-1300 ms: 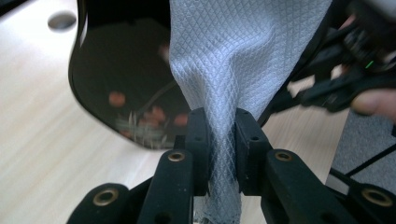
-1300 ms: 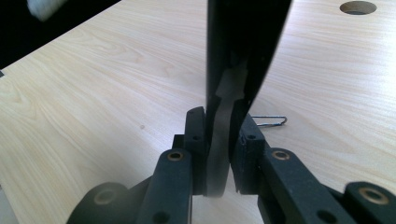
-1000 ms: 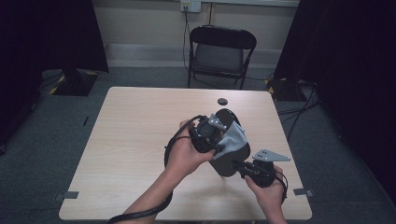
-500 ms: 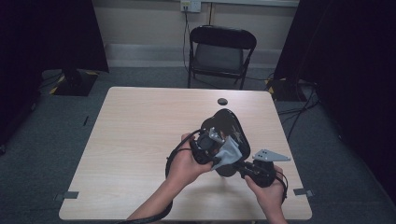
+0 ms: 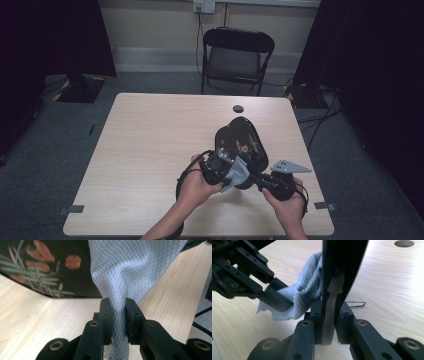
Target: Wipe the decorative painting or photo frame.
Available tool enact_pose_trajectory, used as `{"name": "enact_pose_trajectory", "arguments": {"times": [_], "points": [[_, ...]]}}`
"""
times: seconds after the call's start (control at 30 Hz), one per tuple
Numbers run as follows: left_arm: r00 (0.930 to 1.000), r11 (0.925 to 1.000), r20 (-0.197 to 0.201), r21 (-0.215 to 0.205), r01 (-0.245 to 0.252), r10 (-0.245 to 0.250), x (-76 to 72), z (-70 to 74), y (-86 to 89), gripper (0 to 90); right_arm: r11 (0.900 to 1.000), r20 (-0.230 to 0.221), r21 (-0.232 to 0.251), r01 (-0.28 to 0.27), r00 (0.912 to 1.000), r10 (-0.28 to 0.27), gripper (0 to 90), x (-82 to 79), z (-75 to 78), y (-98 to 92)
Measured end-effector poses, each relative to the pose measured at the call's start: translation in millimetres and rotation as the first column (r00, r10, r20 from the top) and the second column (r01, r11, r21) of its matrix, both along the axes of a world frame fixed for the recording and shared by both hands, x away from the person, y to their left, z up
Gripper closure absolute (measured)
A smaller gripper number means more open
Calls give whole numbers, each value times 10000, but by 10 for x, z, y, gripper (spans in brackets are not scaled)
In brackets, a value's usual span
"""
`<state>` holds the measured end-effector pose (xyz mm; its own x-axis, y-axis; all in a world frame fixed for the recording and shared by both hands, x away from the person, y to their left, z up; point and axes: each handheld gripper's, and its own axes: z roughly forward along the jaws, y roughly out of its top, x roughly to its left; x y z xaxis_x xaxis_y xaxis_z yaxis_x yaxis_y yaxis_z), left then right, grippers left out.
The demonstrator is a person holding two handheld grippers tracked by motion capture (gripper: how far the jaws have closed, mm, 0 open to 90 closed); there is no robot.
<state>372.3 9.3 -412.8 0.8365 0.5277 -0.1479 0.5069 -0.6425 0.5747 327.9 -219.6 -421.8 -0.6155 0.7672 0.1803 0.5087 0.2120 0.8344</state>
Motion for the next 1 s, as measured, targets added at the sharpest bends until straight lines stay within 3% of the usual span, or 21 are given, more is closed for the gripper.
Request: {"name": "enact_pose_trajectory", "arguments": {"times": [0.33,0.63,1.0], "points": [[9990,9994,-374,260,-245,254,3,-291,25,782,10000,-4,19,5,10000,-5,787,4,2,0],[9977,9978,-593,594,-291,326,-14,-463,25,783,10000,-18,10,-34,10000,34,786,7,4,-9],[9973,9973,-686,694,-231,279,-28,-483,42,787,9999,-34,47,-94,10000,94,777,-1,8,-27]]}}
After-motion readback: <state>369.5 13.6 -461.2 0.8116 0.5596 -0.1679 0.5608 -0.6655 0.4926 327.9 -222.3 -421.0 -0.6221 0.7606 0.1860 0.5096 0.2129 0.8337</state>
